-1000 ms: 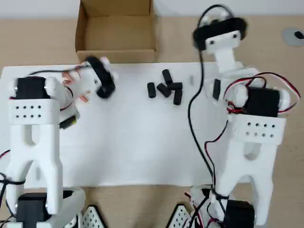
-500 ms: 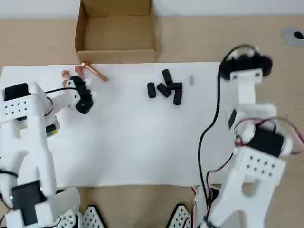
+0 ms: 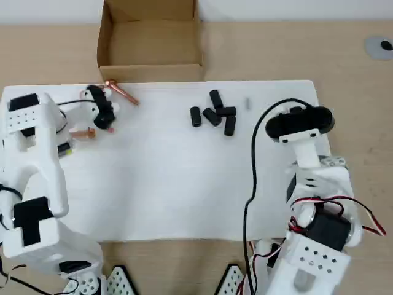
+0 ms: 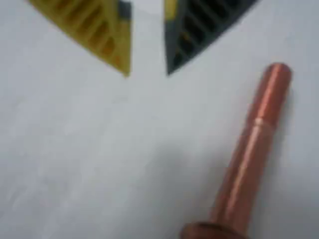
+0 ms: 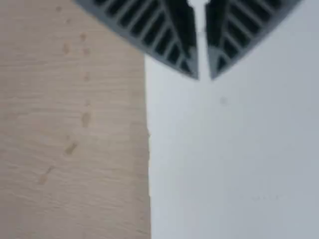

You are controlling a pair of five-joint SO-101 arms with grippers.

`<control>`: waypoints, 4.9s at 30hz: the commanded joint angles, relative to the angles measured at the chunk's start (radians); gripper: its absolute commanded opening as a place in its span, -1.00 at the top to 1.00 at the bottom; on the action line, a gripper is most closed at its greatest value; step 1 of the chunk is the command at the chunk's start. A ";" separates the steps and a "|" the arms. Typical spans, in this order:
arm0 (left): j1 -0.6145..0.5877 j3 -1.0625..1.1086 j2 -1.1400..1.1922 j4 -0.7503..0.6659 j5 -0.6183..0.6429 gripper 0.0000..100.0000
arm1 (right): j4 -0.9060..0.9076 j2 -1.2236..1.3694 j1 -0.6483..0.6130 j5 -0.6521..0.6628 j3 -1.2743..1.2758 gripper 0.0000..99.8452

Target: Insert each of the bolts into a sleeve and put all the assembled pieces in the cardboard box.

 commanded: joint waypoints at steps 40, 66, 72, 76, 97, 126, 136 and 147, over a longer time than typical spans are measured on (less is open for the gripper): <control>0.089 -0.597 0.495 0.207 -0.173 0.78 | -0.064 0.059 0.013 -0.014 0.051 0.98; 0.149 -0.687 0.636 0.216 -0.029 0.98 | -0.066 0.054 0.008 -0.017 0.045 0.98; 0.153 -0.848 0.472 0.387 0.127 0.97 | -0.055 0.058 -0.038 -0.018 0.033 0.98; 0.170 -0.921 0.323 0.423 0.362 0.97 | 0.000 0.061 -0.216 -0.017 -0.007 0.98; 0.153 0.083 -0.680 0.129 1.536 0.97 | -0.112 1.087 -0.556 -0.450 -0.627 0.98; 0.155 1.007 -1.478 -0.381 1.579 0.98 | -0.057 1.431 -0.575 -0.822 -0.941 0.93; 0.155 1.008 -1.477 -0.334 1.665 0.98 | -0.025 1.531 -0.481 -0.815 -0.952 0.83; 0.155 1.007 -1.481 -0.334 1.665 0.98 | 0.038 1.639 -0.484 -0.766 -1.110 0.83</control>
